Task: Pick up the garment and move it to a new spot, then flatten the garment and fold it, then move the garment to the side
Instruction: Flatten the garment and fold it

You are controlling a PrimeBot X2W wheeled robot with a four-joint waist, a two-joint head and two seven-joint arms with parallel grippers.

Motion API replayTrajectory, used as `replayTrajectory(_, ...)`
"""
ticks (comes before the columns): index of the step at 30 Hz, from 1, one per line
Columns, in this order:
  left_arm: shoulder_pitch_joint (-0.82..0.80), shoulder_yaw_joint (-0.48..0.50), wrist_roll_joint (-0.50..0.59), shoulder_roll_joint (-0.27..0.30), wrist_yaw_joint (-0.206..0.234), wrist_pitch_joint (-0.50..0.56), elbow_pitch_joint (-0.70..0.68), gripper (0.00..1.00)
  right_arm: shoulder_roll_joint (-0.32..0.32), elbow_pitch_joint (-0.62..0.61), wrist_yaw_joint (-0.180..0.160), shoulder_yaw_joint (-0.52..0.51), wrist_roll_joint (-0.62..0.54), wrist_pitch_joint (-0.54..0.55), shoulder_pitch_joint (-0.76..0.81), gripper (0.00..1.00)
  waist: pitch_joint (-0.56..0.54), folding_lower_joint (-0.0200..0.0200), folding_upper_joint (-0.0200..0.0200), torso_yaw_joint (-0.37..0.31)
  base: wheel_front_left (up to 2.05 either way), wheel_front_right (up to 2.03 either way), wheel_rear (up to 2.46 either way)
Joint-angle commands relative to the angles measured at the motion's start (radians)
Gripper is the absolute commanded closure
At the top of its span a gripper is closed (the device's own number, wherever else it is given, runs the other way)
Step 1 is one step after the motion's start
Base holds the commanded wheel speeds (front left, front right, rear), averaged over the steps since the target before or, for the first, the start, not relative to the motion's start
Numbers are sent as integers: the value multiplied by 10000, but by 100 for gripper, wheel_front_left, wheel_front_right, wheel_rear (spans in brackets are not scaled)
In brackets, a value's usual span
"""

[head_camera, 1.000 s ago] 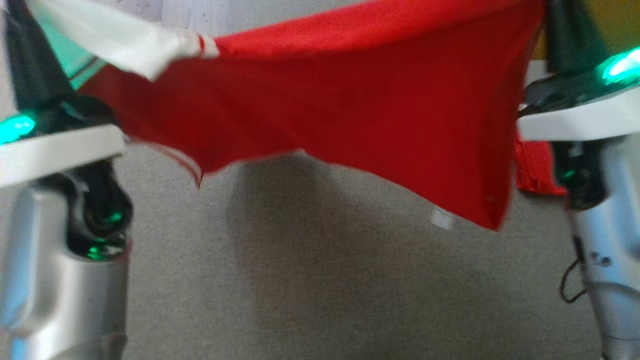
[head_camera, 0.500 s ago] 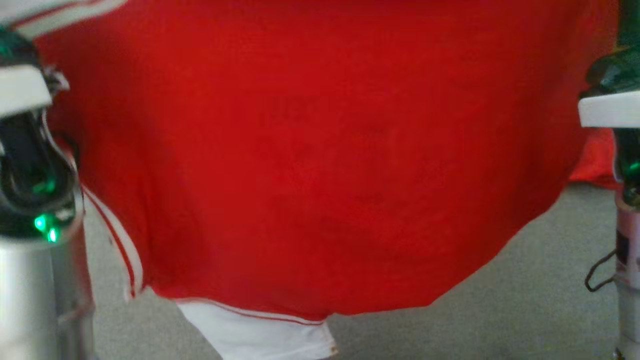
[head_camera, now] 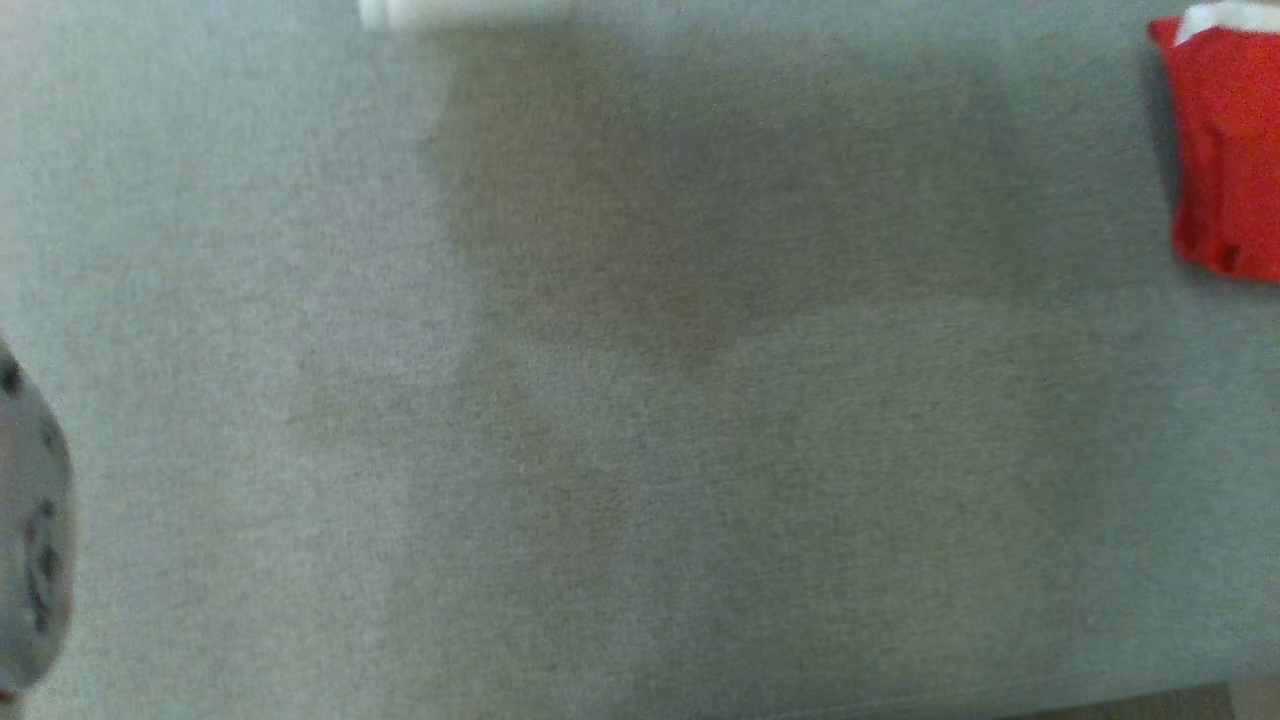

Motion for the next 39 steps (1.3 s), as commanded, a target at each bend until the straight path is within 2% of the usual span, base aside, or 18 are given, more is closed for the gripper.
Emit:
replayTrajectory(1,-730,96,147,504,-158,-173,54,100,-39,226,-9,-41,-184,-431,-620,100,558,-6,0,187,0,0,0)
replayTrajectory(5,-1544,-151,175,185,-690,-636,1076,100,7,1679,-9,-234,-670,-1553,-1667,100,710,-6,0,425,0,0,0)
replayTrajectory(9,-1267,-363,130,-29,-1261,-987,1851,100,101,2995,-9,-274,-417,-1797,-1505,100,739,-6,0,629,0,0,0)
replayTrajectory(15,579,-812,10,-348,-1893,-1259,2683,100,-6,4369,-9,856,143,-1664,-96,100,558,-6,0,906,0,0,0)
replayTrajectory(19,2301,-1058,-179,-441,-2125,-1413,2986,100,-127,4938,-9,1926,742,-1295,1131,100,160,-6,0,1077,0,0,0)
replayTrajectory(22,3578,-1343,-269,-424,-2221,-1379,2966,100,-205,4927,-9,2791,1489,-885,2049,100,-194,-6,0,1146,0,0,0)
replayTrajectory(27,5347,-1879,-341,-167,-2287,-1125,2391,100,-817,4383,-9,4044,2817,-205,3146,100,-808,-6,0,1185,0,0,0)
replayTrajectory(35,7355,-2194,-587,575,-2303,-513,1032,100,-1633,3426,-9,5561,4027,356,3901,100,-1701,-6,0,968,0,0,0)
replayTrajectory(39,8534,-2266,-746,977,-2158,-2,52,100,-2034,2944,-9,6359,4580,657,4269,100,-2218,-6,0,843,0,0,0)
